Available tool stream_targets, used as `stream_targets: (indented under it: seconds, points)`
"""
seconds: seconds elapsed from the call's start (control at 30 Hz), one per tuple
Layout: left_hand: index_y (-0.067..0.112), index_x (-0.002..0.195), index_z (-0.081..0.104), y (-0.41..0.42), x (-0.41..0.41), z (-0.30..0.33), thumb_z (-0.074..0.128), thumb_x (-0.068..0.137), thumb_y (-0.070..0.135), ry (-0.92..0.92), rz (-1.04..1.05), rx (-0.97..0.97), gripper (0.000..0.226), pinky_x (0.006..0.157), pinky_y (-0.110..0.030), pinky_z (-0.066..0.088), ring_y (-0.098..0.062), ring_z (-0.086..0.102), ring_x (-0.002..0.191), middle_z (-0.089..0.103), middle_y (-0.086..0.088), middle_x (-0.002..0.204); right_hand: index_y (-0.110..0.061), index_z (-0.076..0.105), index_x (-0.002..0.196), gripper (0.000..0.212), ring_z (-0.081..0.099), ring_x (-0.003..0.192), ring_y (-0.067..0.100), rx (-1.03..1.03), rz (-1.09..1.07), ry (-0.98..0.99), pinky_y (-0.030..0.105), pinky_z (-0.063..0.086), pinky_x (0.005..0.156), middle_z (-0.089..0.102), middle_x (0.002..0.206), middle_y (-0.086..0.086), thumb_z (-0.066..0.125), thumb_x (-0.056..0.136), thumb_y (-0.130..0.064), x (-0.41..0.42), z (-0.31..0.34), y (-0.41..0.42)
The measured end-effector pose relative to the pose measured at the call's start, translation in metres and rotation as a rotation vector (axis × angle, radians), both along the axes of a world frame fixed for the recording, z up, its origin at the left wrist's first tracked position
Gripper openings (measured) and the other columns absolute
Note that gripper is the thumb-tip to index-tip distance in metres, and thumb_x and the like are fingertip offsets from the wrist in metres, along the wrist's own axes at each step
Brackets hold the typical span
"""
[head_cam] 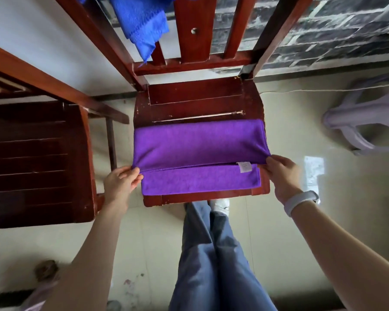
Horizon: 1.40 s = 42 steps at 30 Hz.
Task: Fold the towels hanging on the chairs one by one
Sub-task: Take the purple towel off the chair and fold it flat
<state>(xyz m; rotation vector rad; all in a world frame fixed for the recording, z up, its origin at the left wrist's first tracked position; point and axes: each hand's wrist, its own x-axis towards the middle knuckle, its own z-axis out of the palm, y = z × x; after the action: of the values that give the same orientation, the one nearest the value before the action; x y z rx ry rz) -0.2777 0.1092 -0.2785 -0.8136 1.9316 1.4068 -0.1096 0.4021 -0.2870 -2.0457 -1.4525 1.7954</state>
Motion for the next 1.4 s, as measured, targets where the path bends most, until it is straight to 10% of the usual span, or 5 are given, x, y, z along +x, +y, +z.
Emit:
stream_targets:
  seconds: [0.53, 0.77, 0.93, 1.1, 1.4]
  points:
    - [-0.003, 0.117, 0.056, -0.024, 0.06, -0.039, 0.059, 0.086, 0.004, -0.187, 0.118, -0.131, 0.032, 0.085, -0.029, 0.047, -0.012, 0.058, 0.07, 0.061, -0.003, 0.073, -0.016, 0.052, 0.069, 0.026, 0.057, 0.049, 0.005, -0.11, -0.049, -0.134, 0.017, 0.05, 0.054, 0.053, 0.069, 0.004, 0.049, 0.087, 0.002, 0.06, -0.041, -0.033]
    - [-0.001, 0.117, 0.057, -0.018, 0.063, -0.056, 0.058, 0.089, 0.009, -0.147, 0.087, -0.257, 0.03, 0.068, -0.021, 0.047, -0.008, 0.053, 0.067, 0.058, -0.011, 0.098, -0.009, 0.056, 0.087, 0.007, 0.048, 0.06, 0.015, -0.034, 0.138, -0.238, 0.024, 0.038, 0.057, 0.054, 0.068, 0.004, 0.053, 0.086, -0.003, 0.07, -0.063, -0.033]
    - [0.004, 0.117, 0.059, -0.016, 0.06, -0.062, 0.055, 0.091, 0.016, -0.129, -0.013, -0.392, 0.029, 0.081, -0.032, 0.051, -0.022, 0.06, 0.091, 0.061, -0.011, 0.112, 0.002, 0.058, 0.11, 0.028, 0.054, 0.071, 0.026, 0.026, 0.225, -0.343, 0.027, 0.039, 0.058, 0.059, 0.088, 0.015, 0.051, 0.083, -0.004, 0.075, -0.072, -0.029]
    - [0.002, 0.118, 0.055, -0.006, 0.046, -0.053, 0.051, 0.091, 0.016, 0.076, -0.266, -0.593, 0.03, 0.088, -0.031, 0.042, -0.031, 0.056, 0.111, 0.058, -0.017, 0.122, 0.001, 0.056, 0.11, 0.029, 0.051, 0.102, 0.041, 0.469, 0.558, -0.353, 0.042, 0.039, 0.087, 0.055, 0.111, 0.024, 0.041, 0.088, -0.011, 0.052, -0.047, -0.031]
    - [0.018, 0.139, 0.036, 0.071, 0.031, -0.093, 0.039, 0.089, 0.033, 0.794, -1.315, -0.741, 0.053, 0.109, -0.053, 0.024, -0.032, 0.03, 0.137, 0.035, -0.01, 0.148, -0.013, 0.046, 0.133, 0.051, 0.039, 0.133, 0.032, 1.004, 1.514, -0.185, 0.06, 0.021, 0.106, 0.043, 0.143, 0.014, 0.037, 0.084, -0.021, -0.047, -0.086, -0.058]
